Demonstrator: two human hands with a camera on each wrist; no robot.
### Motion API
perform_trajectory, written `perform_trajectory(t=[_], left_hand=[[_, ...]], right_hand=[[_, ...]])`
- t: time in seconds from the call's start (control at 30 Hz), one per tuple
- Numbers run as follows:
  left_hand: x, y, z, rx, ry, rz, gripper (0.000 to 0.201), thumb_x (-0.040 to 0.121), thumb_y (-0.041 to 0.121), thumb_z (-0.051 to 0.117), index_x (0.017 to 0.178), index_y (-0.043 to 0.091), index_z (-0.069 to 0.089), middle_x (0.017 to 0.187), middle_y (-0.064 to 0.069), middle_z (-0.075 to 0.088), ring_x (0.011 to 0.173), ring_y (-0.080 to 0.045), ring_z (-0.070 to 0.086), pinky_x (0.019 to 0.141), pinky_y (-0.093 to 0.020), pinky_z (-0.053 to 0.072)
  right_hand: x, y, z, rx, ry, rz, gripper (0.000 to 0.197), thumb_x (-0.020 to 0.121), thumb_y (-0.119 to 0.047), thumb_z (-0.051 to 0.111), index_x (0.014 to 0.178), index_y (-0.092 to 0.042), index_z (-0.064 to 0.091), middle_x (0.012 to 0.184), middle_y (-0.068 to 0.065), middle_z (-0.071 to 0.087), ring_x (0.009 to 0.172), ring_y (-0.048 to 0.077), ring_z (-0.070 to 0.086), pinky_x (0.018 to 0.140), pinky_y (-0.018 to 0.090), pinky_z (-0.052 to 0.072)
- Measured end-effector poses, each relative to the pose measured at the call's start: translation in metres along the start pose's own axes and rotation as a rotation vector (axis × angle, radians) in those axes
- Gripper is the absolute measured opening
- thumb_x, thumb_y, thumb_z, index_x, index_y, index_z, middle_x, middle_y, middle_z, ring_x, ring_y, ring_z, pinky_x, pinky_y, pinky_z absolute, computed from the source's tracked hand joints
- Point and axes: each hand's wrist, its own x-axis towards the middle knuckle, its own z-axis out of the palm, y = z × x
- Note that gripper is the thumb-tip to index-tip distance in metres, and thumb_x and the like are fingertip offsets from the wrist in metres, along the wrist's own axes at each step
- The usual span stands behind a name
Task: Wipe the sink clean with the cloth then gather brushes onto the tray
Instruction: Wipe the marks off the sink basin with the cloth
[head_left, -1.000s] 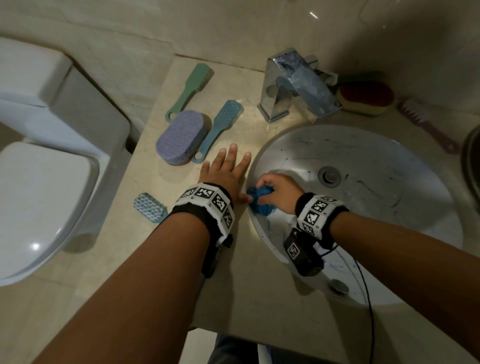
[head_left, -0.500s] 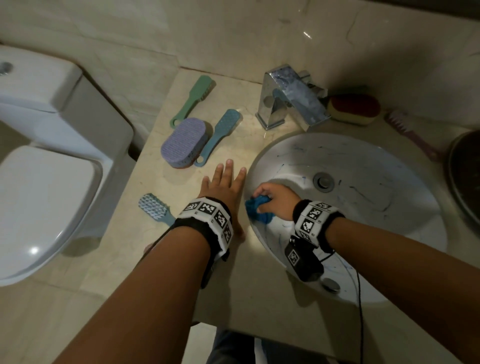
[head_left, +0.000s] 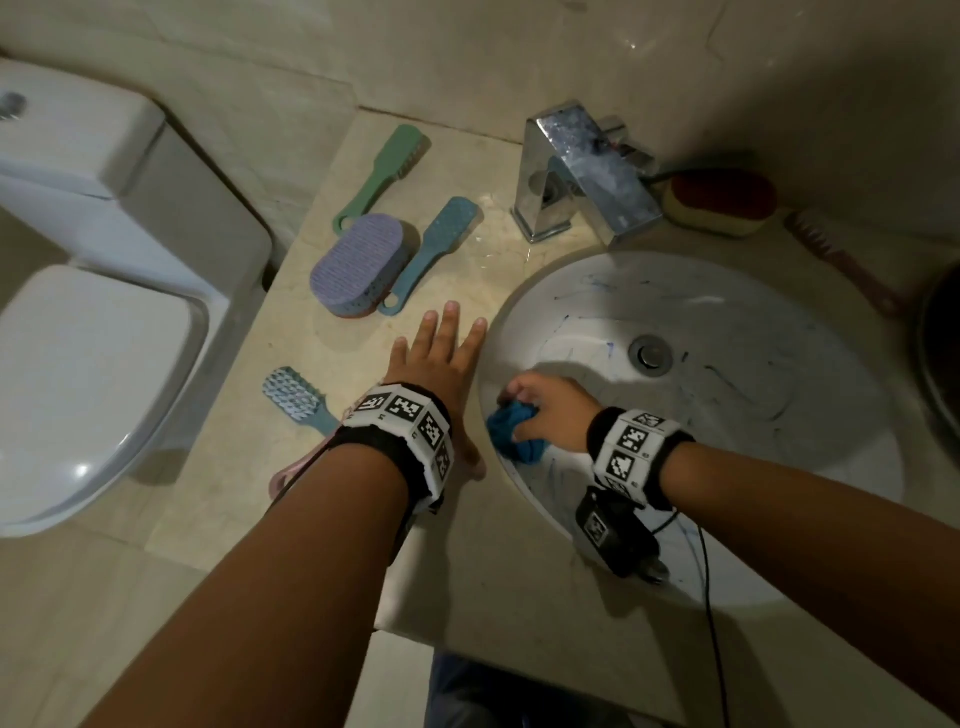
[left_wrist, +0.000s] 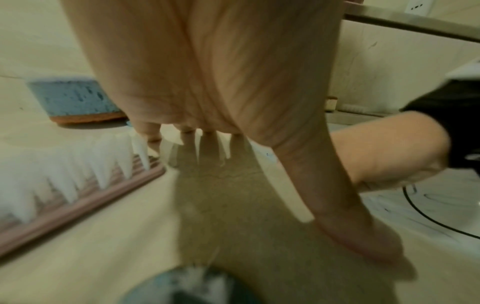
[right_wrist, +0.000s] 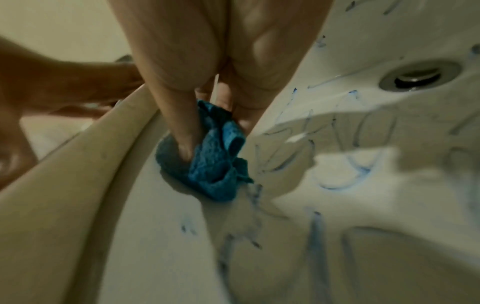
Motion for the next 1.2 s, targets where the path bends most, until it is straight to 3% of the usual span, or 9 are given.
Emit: perform_trajectory(t=[0.07, 0.13, 0.4, 0.6, 0.8, 0.87, 0.97, 1.07, 1.2], left_hand=[[0.001, -0.001, 0.001, 0.005, 0.002, 0.001, 0.156, 0.044, 0.062, 0.084, 0.144, 0.023, -0.030, 0.150, -0.008, -0.038, 0.142, -0.030, -0.025, 0.117, -0.051, 0.000], [0.002, -0.002, 0.001, -0.001, 0.000, -0.003, 0.157, 0.043, 0.062, 0.084, 0.144, 0.024, -0.030, 0.150, -0.007, -0.038, 0.142, -0.030, -0.026, 0.117, -0.051, 0.000], [0.000, 0.001, -0.003, -0.041, -0.017, -0.019, 0.158, 0.042, 0.058, 0.087, 0.145, 0.026, -0.028, 0.150, -0.005, -0.038, 0.142, -0.028, -0.026, 0.118, -0.050, 0.000], [-0.001, 0.002, -0.005, -0.058, -0.019, -0.025, 0.157, 0.043, 0.055, 0.088, 0.144, 0.026, -0.028, 0.150, -0.004, -0.037, 0.143, -0.028, -0.025, 0.118, -0.051, 0.001], [0.000, 0.002, -0.006, -0.078, -0.037, -0.031, 0.158, 0.042, 0.053, 0.089, 0.143, 0.028, -0.030, 0.149, -0.003, -0.039, 0.142, -0.027, -0.027, 0.119, -0.051, 0.000], [0.000, 0.002, -0.006, -0.081, -0.040, -0.032, 0.158, 0.043, 0.052, 0.089, 0.143, 0.028, -0.030, 0.149, -0.003, -0.040, 0.142, -0.027, -0.027, 0.119, -0.052, 0.000], [0.000, 0.002, -0.006, -0.083, -0.038, -0.031, 0.158, 0.042, 0.052, 0.089, 0.143, 0.028, -0.030, 0.149, -0.003, -0.039, 0.142, -0.027, -0.027, 0.118, -0.052, 0.000], [0.000, 0.002, -0.007, -0.086, -0.041, -0.029, 0.158, 0.042, 0.051, 0.089, 0.144, 0.028, -0.029, 0.150, -0.003, -0.039, 0.142, -0.027, -0.027, 0.118, -0.052, 0.001], [-0.001, 0.004, -0.008, -0.074, -0.041, -0.035, 0.157, 0.043, 0.052, 0.089, 0.144, 0.027, -0.029, 0.150, -0.005, -0.038, 0.142, -0.028, -0.025, 0.118, -0.053, 0.002]], right_hand=[[0.010, -0.006, -0.002, 0.040, 0.078, 0.006, 0.035, 0.072, -0.003, 0.074, 0.102, -0.018, 0.061, 0.100, 0.001, 0.058, 0.094, 0.017, 0.056, 0.070, 0.018, 0.044], [0.010, -0.005, -0.002, 0.007, 0.063, -0.013, 0.033, 0.073, -0.006, 0.075, 0.102, -0.015, 0.064, 0.099, 0.001, 0.060, 0.094, 0.017, 0.057, 0.074, 0.020, 0.045], [-0.015, 0.014, -0.002, -0.091, -0.219, 0.011, 0.025, 0.075, -0.012, 0.075, 0.098, -0.019, 0.068, 0.110, 0.009, 0.065, 0.101, 0.024, 0.060, 0.091, 0.036, 0.050], [0.002, 0.000, 0.000, 0.009, -0.019, -0.012, 0.032, 0.075, -0.001, 0.072, 0.105, -0.010, 0.069, 0.107, 0.009, 0.068, 0.098, 0.022, 0.062, 0.082, 0.026, 0.050], [-0.015, 0.014, -0.009, -0.249, -0.315, 0.010, 0.030, 0.076, -0.004, 0.070, 0.104, -0.013, 0.070, 0.105, 0.006, 0.068, 0.089, 0.014, 0.059, 0.077, 0.023, 0.047], [-0.015, 0.014, -0.007, -0.242, -0.293, -0.005, 0.029, 0.076, -0.002, 0.069, 0.103, -0.012, 0.070, 0.102, 0.006, 0.068, 0.088, 0.014, 0.059, 0.076, 0.023, 0.047], [-0.004, 0.012, 0.000, -0.071, -0.084, 0.004, 0.026, 0.076, -0.003, 0.071, 0.100, -0.010, 0.067, 0.096, 0.004, 0.065, 0.088, 0.016, 0.058, 0.071, 0.020, 0.046], [0.006, 0.008, 0.004, 0.000, 0.020, 0.015, 0.026, 0.074, -0.004, 0.073, 0.098, -0.013, 0.066, 0.102, 0.009, 0.067, 0.095, 0.023, 0.061, 0.078, 0.027, 0.049], [-0.007, 0.008, -0.006, -0.098, -0.216, 0.007, 0.032, 0.073, -0.008, 0.074, 0.104, -0.016, 0.068, 0.106, 0.005, 0.067, 0.096, 0.021, 0.062, 0.086, 0.031, 0.051]])
